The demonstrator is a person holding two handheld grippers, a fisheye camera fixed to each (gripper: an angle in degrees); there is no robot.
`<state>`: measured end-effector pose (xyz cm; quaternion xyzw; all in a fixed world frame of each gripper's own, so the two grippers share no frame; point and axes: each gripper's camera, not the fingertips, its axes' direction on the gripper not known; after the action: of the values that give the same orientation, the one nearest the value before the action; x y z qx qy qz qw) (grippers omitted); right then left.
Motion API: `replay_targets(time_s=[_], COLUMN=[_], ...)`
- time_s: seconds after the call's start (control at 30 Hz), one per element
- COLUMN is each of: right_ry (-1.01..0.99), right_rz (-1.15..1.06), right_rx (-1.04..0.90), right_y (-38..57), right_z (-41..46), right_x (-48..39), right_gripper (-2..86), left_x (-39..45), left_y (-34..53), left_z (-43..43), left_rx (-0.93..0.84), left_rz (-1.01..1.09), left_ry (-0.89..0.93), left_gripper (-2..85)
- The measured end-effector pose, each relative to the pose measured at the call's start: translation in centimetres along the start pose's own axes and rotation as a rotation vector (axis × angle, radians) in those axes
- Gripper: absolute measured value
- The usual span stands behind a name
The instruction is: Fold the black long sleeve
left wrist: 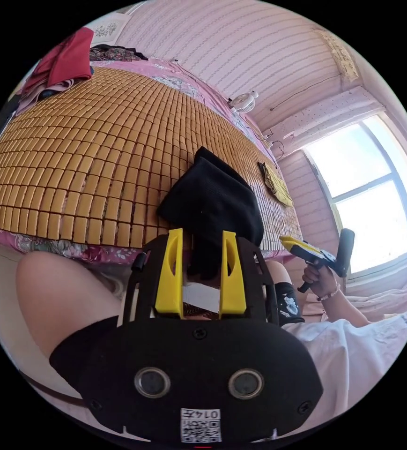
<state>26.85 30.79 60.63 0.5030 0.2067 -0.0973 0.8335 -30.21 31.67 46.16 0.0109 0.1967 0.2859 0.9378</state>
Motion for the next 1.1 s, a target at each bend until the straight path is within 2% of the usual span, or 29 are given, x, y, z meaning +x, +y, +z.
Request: replay_targets(time_s=[0.1,0.2,0.33,0.4,0.47,0.53,0.63,0.7,0.83,0.93,1.1], right_ry=[-0.016,-0.082,-0.150,-0.177,-0.221,-0.311,-0.459,-0.494,-0.241,-0.340,-0.466], right_rz=[-0.096,-0.093,-0.015,0.009,0.025,0.052,0.117,0.119,0.093,0.184,0.324], right_rx=[-0.024,-0.014,0.006,0.017,0.019,0.007,-0.010,-0.060,-0.184,-0.074,0.173], right_y=[-2.1,-4.0,-5.6,-6.1,-6.6,-7.4,-8.5,-9.2,-9.3,-8.2,-5.5], right_z=[1.1,1.9,2.1,2.0,1.9,2.3,2.8,3.4,4.5,2.3,-3.3], right_x=[-1.7,-1.8,0.1,1.0,1.6,2.3,3.0,3.0,3.8,6.9,12.3], right_gripper=[8.6,8.7,9.7,9.9,10.4,12.5,15.7,14.5,2.9,1.5,0.8], left_x=[-1.2,-2.5,-2.5,-1.8,0.5,2.7,7.5,10.2,10.9,9.0,4.7], left_y=[-1.2,-3.1,-4.8,-4.7,-3.8,-3.0,-2.0,-1.3,-0.4,-0.6,-0.2], left_z=[0.4,1.7,4.1,3.1,-0.2,-2.3,-2.8,-1.9,-1.0,-2.2,-3.4], left_rx=[0.009,0.002,-0.137,-0.117,0.032,0.103,0.043,-0.025,-0.066,-0.060,-0.049], left_rz=[-0.067,-0.135,-0.083,-0.054,0.061,0.155,0.349,0.441,0.422,0.344,0.212], left_ry=[-0.042,-0.062,-0.104,-0.075,-0.002,0.066,0.180,0.207,0.234,0.223,0.039], left_gripper=[13.0,13.0,2.0,0.0,-0.7,-0.8,-0.8,-0.6,1.9,6.7,9.9])
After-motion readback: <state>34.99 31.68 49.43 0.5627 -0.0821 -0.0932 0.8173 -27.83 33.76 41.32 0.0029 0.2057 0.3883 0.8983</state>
